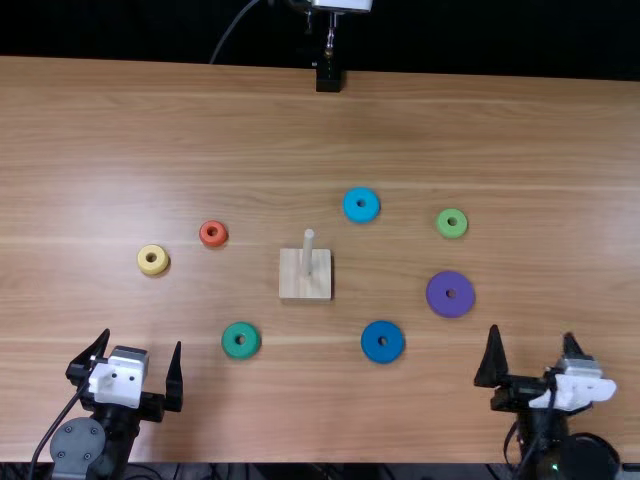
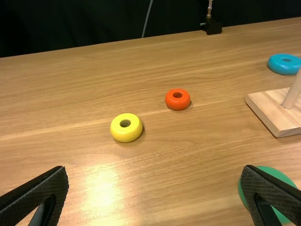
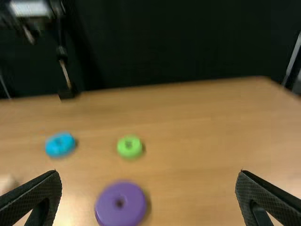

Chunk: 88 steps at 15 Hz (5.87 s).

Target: Build the Hanoi tower: stack the rings onto the peg from bottom to top in this color order: purple, dark blue, light blue, dark green, light green, yellow, orange.

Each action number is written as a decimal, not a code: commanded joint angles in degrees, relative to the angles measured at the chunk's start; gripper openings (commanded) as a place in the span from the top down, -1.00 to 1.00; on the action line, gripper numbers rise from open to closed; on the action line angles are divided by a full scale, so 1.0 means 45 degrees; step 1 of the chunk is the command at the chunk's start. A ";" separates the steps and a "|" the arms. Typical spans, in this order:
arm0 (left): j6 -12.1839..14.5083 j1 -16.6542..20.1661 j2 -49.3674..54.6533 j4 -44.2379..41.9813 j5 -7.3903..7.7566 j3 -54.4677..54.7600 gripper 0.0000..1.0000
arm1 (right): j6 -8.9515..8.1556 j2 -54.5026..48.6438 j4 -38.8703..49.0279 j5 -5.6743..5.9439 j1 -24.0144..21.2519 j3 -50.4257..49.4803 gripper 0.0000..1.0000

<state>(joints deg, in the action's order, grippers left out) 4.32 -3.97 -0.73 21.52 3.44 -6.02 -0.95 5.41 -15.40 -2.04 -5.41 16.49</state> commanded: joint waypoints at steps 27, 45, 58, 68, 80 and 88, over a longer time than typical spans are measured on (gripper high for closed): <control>0.0166 0.0139 0.0163 0.1007 0.0196 0.1338 -1.00 | -0.1828 2.0146 -0.4490 0.0149 0.2550 1.0515 -1.00; 0.0166 0.0139 0.0163 0.1007 0.0196 0.1338 -1.00 | -0.1804 2.1415 -0.4490 0.0173 0.1866 0.9675 -1.00; 0.0166 0.0139 0.0163 0.1007 0.0196 0.1338 -1.00 | -0.1781 2.1747 -0.4631 0.1485 0.1788 0.9460 0.58; 0.0166 0.0139 0.0163 0.1007 0.0196 0.1338 -1.00 | -0.1968 1.9306 -0.6647 0.1509 0.3585 1.2214 1.00; 0.0166 0.0139 0.0163 0.1007 0.0196 0.1338 -1.00 | -0.1968 2.1181 -1.1498 0.1509 0.8175 2.0593 1.00; 0.0166 0.0139 0.0163 0.1007 0.0196 0.1338 -1.00 | -0.1992 2.2919 -1.1498 0.1509 0.9093 2.2156 1.00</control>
<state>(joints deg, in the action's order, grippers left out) 4.29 -3.95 -0.69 21.52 3.44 -6.00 -9.52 107.44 -67.29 4.29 34.74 114.10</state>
